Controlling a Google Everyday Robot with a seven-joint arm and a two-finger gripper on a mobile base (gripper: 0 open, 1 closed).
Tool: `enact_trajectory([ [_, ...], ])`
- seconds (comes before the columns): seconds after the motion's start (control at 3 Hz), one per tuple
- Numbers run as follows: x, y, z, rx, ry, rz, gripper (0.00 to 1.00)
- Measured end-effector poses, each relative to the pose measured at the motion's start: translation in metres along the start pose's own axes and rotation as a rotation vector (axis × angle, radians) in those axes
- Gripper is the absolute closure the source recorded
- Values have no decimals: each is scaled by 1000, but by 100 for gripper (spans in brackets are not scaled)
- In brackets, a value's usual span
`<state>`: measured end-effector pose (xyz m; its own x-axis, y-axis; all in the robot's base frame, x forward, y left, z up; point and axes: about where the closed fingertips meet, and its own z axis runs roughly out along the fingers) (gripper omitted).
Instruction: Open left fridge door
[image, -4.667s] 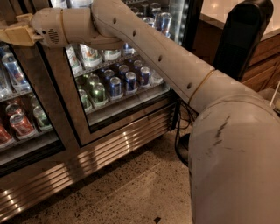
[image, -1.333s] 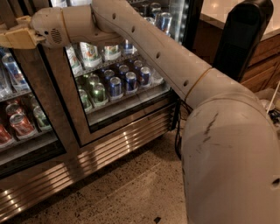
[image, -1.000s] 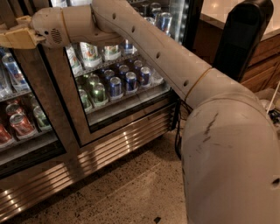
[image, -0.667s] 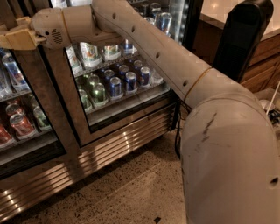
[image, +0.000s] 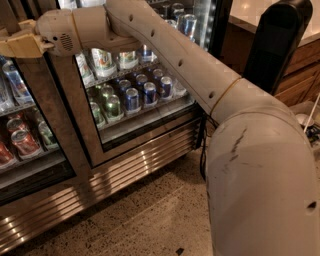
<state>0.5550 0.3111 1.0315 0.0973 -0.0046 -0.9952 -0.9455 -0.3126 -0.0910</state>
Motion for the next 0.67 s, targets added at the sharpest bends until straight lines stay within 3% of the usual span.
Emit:
enact_trajectory([
  [0.33,0,0,0,0,0,0,100],
  [0.67,-1,6,-1,-32,-8,1,100],
])
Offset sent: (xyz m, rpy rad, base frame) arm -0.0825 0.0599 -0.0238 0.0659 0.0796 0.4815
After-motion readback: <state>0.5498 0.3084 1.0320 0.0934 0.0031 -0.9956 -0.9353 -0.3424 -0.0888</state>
